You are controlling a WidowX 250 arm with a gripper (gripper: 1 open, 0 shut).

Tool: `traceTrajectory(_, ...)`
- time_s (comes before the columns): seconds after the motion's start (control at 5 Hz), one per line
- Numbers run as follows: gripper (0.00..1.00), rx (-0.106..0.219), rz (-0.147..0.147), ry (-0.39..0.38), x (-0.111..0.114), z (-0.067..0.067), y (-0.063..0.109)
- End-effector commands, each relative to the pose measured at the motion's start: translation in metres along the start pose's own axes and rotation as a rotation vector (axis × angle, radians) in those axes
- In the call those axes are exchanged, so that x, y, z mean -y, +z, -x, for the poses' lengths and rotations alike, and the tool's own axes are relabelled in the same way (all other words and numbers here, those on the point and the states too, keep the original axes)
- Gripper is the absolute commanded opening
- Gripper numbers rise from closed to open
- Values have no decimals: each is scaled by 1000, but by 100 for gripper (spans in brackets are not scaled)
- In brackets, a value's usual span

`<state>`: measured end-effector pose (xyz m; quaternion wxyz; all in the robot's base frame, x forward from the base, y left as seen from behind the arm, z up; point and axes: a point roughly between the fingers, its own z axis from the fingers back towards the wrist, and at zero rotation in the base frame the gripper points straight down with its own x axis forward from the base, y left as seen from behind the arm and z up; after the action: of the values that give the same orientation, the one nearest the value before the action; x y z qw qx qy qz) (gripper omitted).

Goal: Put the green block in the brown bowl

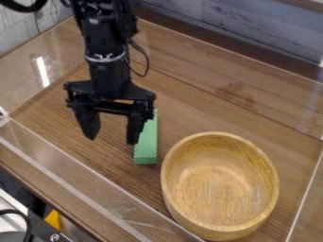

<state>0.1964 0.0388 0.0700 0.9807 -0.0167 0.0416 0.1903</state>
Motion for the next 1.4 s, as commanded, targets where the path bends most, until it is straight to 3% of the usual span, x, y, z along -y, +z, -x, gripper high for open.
traceTrajectory(0.0, 100, 61, 13, 7, 10, -4, 3)
traceTrajectory(1.2, 100, 110, -6, 6, 29, -19, -17)
